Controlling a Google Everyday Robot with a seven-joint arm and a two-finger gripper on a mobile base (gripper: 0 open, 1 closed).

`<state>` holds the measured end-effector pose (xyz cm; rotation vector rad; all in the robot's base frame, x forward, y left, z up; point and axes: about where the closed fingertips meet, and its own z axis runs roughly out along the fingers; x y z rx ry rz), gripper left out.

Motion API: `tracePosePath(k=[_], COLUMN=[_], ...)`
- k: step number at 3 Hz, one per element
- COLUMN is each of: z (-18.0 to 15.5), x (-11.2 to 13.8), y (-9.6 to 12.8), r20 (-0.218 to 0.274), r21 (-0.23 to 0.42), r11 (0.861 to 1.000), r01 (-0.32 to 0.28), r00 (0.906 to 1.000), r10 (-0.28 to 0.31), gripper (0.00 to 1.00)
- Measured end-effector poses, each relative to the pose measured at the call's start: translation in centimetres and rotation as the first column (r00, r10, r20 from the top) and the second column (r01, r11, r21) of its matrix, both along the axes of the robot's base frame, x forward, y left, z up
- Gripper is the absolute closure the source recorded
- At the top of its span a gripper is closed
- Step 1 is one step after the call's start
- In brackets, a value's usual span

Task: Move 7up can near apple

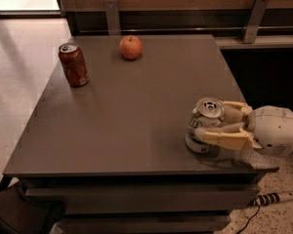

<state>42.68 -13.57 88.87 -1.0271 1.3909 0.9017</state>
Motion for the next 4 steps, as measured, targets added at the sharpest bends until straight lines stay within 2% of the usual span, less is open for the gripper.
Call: tracePosePath(k=[1, 2, 3, 4], z=[1.4, 1.5, 1.8, 4.0], x=[3.6, 9.1, 15.8, 22.0], y=[-2.5, -5.4, -7.4, -7.9], r20=[-0.014, -0.052, -0.081, -0.061], r21=[0.008, -0.01, -0.049, -0.079], r11=[1.0, 0.998, 0.992, 0.983], r01=[0.019, 0.066, 0.117, 0.164], r00=[0.9997, 0.9964, 0.9894, 0.9838], r10=[-0.019, -0.067, -0.121, -0.169], gripper=[1.0, 1.0, 1.0, 1.0])
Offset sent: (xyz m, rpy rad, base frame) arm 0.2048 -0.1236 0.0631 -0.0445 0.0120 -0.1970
